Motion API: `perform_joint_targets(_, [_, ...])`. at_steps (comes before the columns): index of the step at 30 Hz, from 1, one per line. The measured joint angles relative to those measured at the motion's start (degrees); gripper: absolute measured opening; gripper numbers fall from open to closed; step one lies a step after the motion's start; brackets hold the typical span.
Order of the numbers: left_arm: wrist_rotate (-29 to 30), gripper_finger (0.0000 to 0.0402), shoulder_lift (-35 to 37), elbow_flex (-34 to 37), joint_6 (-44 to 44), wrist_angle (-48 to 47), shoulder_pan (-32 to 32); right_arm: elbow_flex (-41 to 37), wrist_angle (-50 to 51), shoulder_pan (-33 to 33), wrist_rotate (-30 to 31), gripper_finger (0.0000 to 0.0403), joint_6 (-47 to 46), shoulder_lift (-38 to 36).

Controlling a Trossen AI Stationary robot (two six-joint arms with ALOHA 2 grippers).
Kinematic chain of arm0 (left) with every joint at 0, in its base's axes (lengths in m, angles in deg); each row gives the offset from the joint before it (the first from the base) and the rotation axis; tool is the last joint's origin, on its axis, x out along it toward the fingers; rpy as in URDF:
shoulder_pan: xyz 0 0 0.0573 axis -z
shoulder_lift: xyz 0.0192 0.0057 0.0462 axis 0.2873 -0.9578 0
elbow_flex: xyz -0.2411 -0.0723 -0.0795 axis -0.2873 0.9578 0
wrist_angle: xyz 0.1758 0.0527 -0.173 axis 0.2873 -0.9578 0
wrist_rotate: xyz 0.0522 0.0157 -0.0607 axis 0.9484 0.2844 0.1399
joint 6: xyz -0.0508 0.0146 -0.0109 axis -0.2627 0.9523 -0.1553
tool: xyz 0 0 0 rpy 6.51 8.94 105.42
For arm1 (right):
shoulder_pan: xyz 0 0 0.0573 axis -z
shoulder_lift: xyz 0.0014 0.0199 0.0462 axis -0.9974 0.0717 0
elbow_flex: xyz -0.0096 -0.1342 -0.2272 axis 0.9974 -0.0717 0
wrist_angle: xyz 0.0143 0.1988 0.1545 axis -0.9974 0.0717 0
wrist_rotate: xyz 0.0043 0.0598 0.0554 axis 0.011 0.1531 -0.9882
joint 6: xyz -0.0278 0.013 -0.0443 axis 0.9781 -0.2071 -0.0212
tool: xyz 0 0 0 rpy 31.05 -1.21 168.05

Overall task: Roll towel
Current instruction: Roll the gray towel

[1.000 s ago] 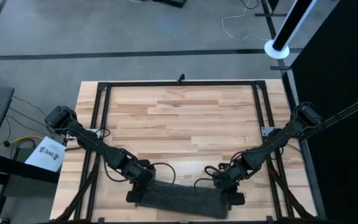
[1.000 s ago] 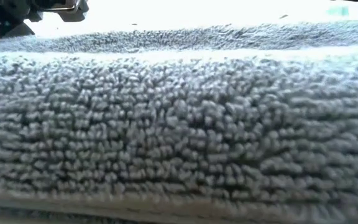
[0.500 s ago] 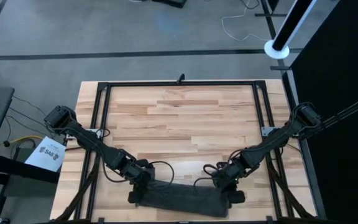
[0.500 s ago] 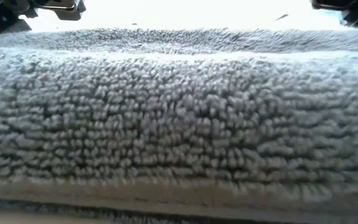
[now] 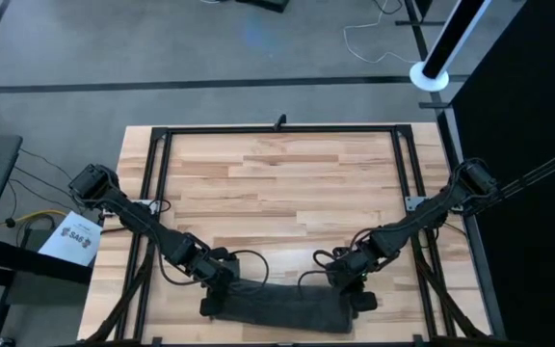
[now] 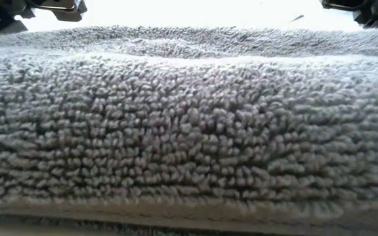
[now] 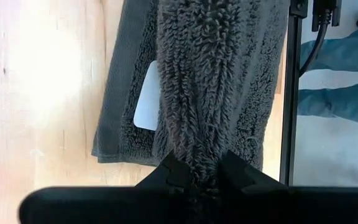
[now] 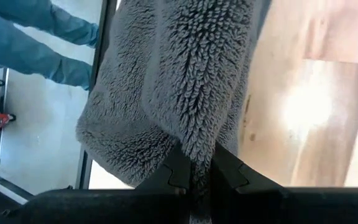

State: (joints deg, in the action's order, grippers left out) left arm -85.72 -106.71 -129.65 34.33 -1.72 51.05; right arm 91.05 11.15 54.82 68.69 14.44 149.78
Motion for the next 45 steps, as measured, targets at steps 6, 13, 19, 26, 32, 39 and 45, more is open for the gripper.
perform_joint_targets(6, [0.10, 0.0021, 0.00, -0.04, 0.00, -0.16, -0.01, 0.00, -0.07, -0.13, 0.25, 0.0014, 0.06, 0.00])
perform_joint_targets(13, [1.51, 0.0021, 0.00, -0.10, 0.22, -1.29, -0.03, 0.07, -0.30, -0.55, 0.60, 0.0014, 0.38, 0.00])
perform_joint_targets(19, [3.09, 0.0021, 0.00, -0.10, 0.47, -2.30, -0.07, 0.07, -0.12, -0.59, 1.11, 0.0014, 0.58, 0.00])
perform_joint_targets(26, [5.30, 0.0021, 0.00, -0.10, 0.49, -2.41, -0.06, 0.12, 0.46, -0.96, 1.52, 0.0014, 1.02, 0.00])
perform_joint_targets(32, [7.15, 0.0021, 0.00, -0.15, 1.39, -1.73, -0.09, -0.17, 1.46, -2.29, 1.74, 0.0014, 0.98, 0.00])
perform_joint_targets(39, [7.57, 0.0021, 0.00, -0.21, 2.70, -1.38, -0.16, -3.53, -0.59, -3.17, 2.33, 0.0014, -0.08, 0.00])
perform_joint_targets(45, [7.55, 0.0021, 0.00, 0.48, 2.89, -1.61, -1.14, -3.64, -0.30, -2.92, 2.31, 0.0014, 0.38, 0.00])
